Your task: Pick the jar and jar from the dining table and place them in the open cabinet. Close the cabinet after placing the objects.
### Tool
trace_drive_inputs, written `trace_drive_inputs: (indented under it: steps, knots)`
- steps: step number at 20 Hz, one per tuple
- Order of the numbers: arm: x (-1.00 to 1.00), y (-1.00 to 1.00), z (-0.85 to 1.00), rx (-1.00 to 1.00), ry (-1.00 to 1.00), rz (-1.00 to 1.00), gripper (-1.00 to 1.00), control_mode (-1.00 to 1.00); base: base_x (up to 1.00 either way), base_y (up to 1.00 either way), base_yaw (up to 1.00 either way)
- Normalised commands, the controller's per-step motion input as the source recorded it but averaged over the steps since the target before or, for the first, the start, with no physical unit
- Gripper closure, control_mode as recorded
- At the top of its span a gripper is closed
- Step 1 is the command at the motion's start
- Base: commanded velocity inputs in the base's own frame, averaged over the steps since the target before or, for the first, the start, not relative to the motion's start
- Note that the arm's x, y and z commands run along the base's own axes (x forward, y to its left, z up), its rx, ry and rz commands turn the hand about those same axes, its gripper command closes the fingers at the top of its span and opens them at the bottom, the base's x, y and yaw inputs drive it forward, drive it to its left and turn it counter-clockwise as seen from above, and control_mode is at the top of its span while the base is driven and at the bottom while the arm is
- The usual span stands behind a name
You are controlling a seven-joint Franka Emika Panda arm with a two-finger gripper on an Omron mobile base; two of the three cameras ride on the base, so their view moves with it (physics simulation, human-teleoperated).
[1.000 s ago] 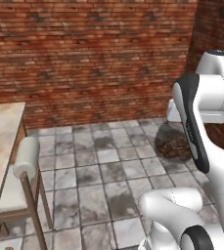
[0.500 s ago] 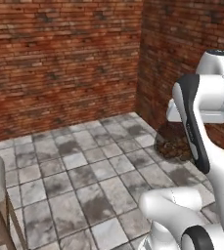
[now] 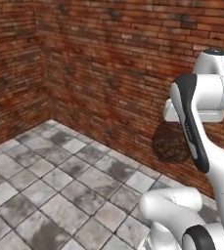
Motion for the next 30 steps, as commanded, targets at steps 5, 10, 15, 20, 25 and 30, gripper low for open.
trace_drive_inputs:
  steps: [5, 10, 15, 20, 25, 30]
  knots:
    - [0.0, 0.0, 0.0, 0.0, 0.0, 0.0, 1.0, 1.0, -0.03, 0.01, -0.81]
    - [0.0, 0.0, 0.0, 0.0, 0.0, 0.0, 1.0, 1.0, 0.0, 0.01, -0.8]
    - [0.0, 0.0, 0.0, 0.0, 0.0, 0.0, 1.0, 1.0, 0.0, 0.04, -0.77]
    - [0.0, 0.0, 0.0, 0.0, 0.0, 0.0, 1.0, 1.0, 0.0, 0.0, -0.7]
    - [0.0, 0.0, 0.0, 0.0, 0.0, 0.0, 1.0, 1.0, 0.0, 0.0, -0.67]
    - [0.0, 0.0, 0.0, 0.0, 0.0, 0.0, 1.0, 1.0, 0.0, 0.08, -0.65]
